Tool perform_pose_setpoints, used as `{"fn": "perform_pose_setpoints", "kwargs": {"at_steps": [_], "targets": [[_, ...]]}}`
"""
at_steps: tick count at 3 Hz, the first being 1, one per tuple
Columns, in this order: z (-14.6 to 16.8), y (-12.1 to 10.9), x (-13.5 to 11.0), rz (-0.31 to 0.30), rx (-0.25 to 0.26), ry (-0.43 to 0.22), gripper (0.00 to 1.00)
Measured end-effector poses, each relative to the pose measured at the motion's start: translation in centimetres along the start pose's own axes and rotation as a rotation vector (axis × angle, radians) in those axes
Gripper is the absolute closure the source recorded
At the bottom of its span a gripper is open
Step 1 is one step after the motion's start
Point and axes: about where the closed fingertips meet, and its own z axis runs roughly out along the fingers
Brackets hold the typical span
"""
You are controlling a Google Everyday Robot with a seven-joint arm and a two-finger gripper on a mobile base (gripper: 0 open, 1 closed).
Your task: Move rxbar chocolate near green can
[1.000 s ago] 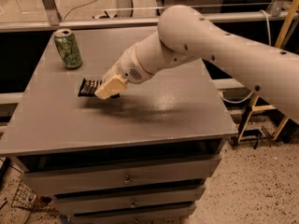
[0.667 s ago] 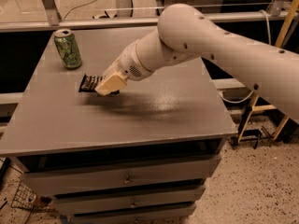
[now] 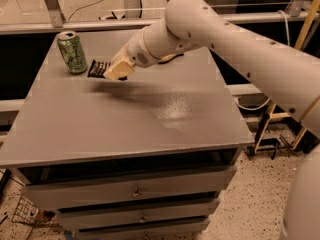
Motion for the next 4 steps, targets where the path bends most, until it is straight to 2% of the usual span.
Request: {"fn": "perform_pose_setpoints", "kwargs": {"at_steps": [1, 3, 4], "targets": [[1.3, -3.0, -0.4, 0.006, 0.042, -0.02, 1.0], [4.8, -5.6, 1.2, 0.08, 0.05, -0.018, 1.0], [5.0, -5.4, 1.2, 0.078, 0.045, -0.017, 0.82]]}}
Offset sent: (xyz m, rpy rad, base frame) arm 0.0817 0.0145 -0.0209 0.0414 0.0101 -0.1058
